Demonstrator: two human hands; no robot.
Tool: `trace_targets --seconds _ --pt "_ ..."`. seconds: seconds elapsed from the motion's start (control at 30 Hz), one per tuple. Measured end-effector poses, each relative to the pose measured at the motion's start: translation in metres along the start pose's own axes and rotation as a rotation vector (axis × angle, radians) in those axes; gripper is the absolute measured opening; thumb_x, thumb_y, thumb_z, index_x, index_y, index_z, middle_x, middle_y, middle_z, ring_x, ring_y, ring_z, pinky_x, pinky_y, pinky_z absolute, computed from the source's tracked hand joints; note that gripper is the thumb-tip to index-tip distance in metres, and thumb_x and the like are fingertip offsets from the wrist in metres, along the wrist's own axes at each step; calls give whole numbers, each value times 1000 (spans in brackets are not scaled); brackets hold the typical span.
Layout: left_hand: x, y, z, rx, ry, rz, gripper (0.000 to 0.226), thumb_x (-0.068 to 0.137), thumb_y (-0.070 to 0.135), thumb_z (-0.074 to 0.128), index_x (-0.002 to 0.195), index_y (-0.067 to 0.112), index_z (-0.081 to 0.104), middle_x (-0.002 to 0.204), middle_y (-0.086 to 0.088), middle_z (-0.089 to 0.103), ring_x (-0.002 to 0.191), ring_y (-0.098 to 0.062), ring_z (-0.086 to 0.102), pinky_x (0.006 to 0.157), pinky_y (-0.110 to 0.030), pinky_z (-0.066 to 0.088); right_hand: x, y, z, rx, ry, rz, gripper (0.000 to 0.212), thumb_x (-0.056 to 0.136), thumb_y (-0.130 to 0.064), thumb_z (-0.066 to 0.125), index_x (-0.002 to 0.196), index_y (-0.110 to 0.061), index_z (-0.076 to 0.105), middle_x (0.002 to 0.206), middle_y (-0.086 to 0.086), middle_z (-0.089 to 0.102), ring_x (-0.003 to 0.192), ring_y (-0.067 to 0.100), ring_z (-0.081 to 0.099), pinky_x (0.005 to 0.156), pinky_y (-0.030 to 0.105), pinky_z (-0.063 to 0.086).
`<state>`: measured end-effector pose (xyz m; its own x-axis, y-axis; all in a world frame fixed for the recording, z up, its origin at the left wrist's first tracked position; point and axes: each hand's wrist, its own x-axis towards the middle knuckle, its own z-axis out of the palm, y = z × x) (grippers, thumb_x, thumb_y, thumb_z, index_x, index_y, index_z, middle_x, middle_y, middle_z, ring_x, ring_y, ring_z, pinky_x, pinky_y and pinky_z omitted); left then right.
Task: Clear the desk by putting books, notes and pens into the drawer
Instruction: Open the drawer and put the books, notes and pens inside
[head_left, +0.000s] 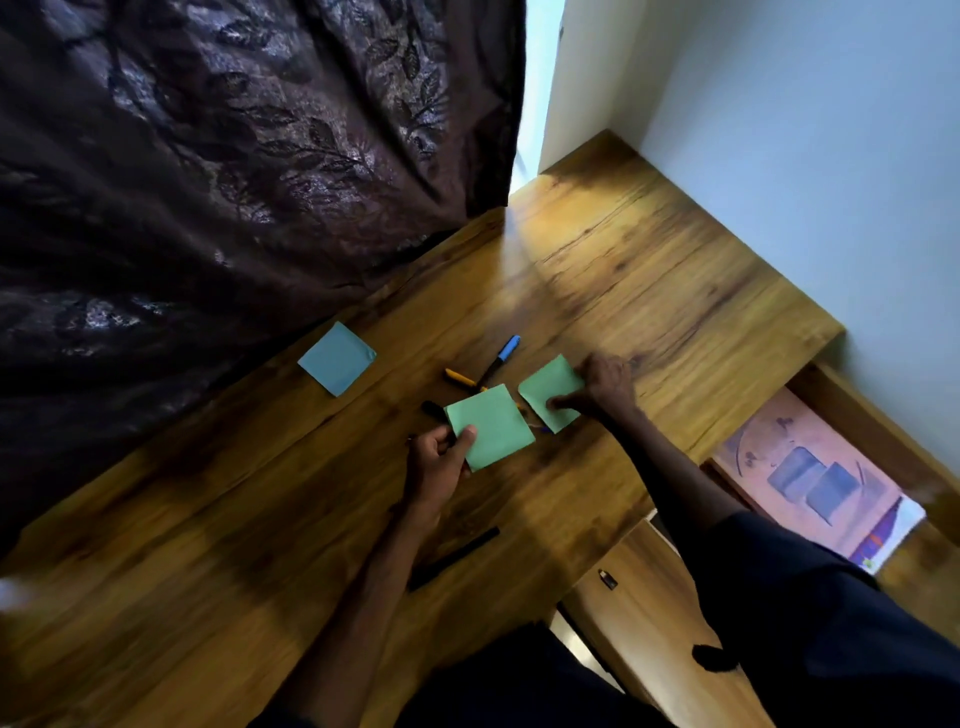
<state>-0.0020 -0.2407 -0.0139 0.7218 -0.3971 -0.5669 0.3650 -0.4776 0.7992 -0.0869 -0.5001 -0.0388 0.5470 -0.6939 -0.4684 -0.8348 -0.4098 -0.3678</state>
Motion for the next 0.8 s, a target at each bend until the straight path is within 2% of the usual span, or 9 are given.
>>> trace_targets --seconds 0.07,0.2,0.3,0.43,0.53,0.6,0.7,0.8 --pt "-4 3 8 -5 -18 -4 28 92 38 70 112 18 71 99 -2 77 89 -17 74 55 -24 52 -15 19 5 88 52 39 66 68 -50 85 111 -13 53 118 13 52 109 31 47 79 37 39" --pt "-15 11 25 6 -62 15 20 93 33 69 108 20 71 98 -2 77 89 -16 74 58 -25 55 -50 42 9 228 127 79 61 76 -32 83 120 -8 49 119 15 60 107 33 58 84 47 52" --pt "-24 16 33 16 -90 26 24 94 33 69 112 17 71 100 0 77 89 -13 74 57 -21 53 -69 60 7 363 160 181 56 76 -29 82 120 -9 54 111 10 66 99 30 64 78 44 57" --pt "-36 16 41 45 -129 55 27 93 32 70 114 16 71 101 2 78 88 -9 75 59 -22 54 -92 90 6 571 161 227 29 91 -27 68 114 -9 68 107 8 73 92 24 69 74 35 57" --pt "-48 16 49 63 -156 58 23 94 29 69 114 16 70 101 3 77 86 -7 74 60 -25 57 -118 105 2 794 184 236 17 96 -21 63 108 -11 70 104 7 73 92 23 70 81 43 59" --pt "-54 15 55 82 -174 57 24 96 29 67 116 16 68 100 4 76 86 -10 74 64 -31 61 -134 114 3 881 206 220 14 96 -18 62 108 -12 69 104 7 73 94 24 70 84 46 59" --pt "-63 13 66 108 -224 73 29 96 30 66 120 13 68 100 1 77 82 -18 74 72 -40 63 -158 127 4 1024 240 237 15 96 -13 63 109 -12 70 107 9 74 94 22 72 83 41 60" --pt "-72 15 80 133 -291 72 33 96 32 66 124 14 66 107 -1 76 90 -18 75 74 -37 64 -177 140 3 1119 286 262 24 94 -13 67 117 -9 69 110 8 74 96 23 73 84 44 61"
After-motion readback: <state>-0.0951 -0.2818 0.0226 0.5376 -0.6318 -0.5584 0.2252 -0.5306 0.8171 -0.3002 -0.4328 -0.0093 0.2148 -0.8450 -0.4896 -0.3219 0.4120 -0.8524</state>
